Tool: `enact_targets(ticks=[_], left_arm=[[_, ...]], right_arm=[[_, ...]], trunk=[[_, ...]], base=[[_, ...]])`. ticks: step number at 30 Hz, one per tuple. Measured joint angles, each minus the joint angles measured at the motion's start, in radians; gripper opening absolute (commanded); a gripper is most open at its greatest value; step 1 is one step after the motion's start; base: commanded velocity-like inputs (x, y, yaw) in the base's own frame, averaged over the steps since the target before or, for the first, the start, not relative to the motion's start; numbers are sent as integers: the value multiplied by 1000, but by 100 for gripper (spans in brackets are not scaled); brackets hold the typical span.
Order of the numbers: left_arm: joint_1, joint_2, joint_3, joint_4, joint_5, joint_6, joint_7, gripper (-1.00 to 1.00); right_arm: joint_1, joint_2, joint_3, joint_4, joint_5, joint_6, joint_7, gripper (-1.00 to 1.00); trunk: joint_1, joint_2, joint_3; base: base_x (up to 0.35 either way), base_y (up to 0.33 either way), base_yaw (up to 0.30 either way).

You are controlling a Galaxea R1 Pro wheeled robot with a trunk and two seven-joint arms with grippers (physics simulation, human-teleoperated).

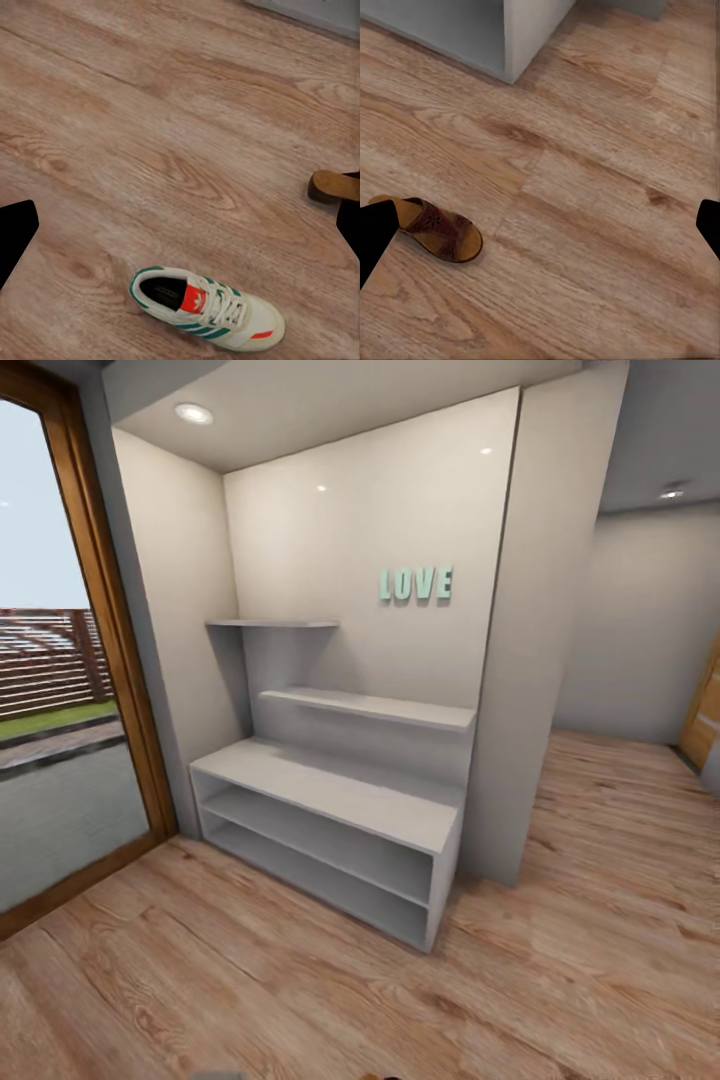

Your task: Pick up the two gym shoes and the two sandals from the corridor floor and place them onto the hallstand (shoe rack) in the corridor, making sure they are on the rack and not on the floor. Arrange them so the two gym shoes are next to each other and the two sandals are next to each other.

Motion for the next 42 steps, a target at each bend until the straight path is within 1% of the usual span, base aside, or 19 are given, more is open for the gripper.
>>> enact_targets(ticks=[8,42], left_arm=[[0,0,0,0,0,-1,0,100],[2,0,0,-1,0,-1,0,100]], right_arm=[[0,0,0,-1,0,0,0,100],[0,0,0,-2,0,0,0,100]], trunk=[[0,0,0],[0,0,0]], base=[[27,61,-224],[1,2,-214]])
